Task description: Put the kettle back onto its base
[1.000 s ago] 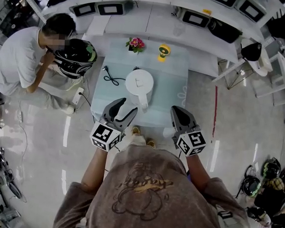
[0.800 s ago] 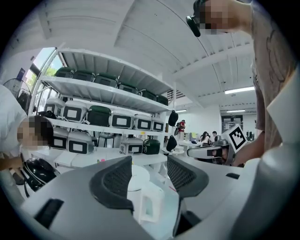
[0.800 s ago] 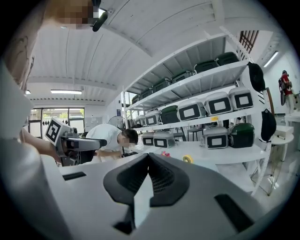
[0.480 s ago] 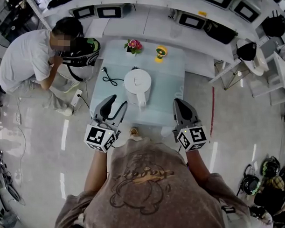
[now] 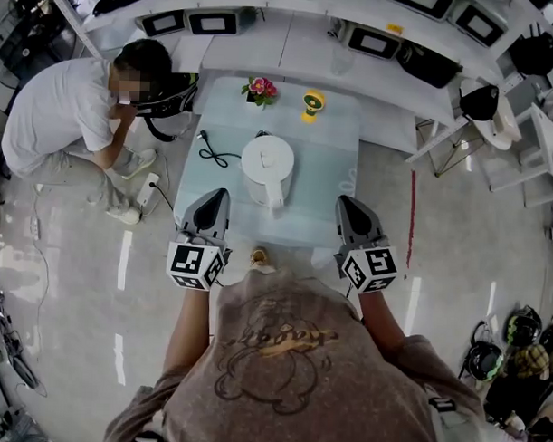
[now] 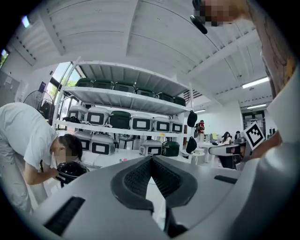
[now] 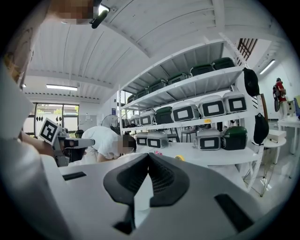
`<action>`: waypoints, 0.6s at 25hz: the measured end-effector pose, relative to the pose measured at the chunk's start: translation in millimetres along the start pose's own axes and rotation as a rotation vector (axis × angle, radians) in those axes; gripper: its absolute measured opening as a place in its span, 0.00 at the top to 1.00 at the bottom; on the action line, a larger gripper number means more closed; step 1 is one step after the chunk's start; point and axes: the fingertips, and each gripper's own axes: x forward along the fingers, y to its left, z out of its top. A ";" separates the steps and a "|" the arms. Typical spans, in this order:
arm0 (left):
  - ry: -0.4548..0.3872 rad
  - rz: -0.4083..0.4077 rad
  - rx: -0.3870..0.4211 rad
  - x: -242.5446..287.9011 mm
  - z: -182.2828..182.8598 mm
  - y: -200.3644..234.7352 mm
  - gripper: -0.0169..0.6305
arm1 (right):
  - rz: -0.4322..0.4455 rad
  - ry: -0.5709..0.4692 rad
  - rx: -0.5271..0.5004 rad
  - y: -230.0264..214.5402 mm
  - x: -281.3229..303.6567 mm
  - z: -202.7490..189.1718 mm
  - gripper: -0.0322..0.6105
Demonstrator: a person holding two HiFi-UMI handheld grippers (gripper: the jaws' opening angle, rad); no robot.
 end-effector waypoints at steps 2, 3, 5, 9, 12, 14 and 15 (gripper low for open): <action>0.006 0.010 -0.004 0.8 -1.1 2.4 0.94 | 0.004 0.004 0.006 0.2 2.3 -2.3 0.95; 0.007 0.012 -0.001 1.1 -0.8 2.4 0.94 | 0.005 0.005 0.009 0.1 3.2 -3.1 0.95; 0.006 0.014 0.005 1.3 0.1 2.0 0.94 | 0.006 0.009 0.013 -0.7 4.4 -4.7 0.95; 0.003 0.018 -0.001 0.5 0.4 3.3 0.94 | 0.008 0.014 0.026 -1.0 5.8 -7.0 0.95; 0.005 0.022 -0.008 -0.4 -1.3 4.1 0.94 | 0.010 0.016 0.032 -0.2 6.2 -8.5 0.95; 0.009 0.022 -0.010 -0.3 -1.6 3.2 0.94 | 0.012 0.017 0.033 -0.6 6.6 -8.1 0.95; 0.009 0.022 -0.011 -0.4 -1.5 2.7 0.94 | 0.013 0.018 0.033 -0.9 6.7 -7.6 0.95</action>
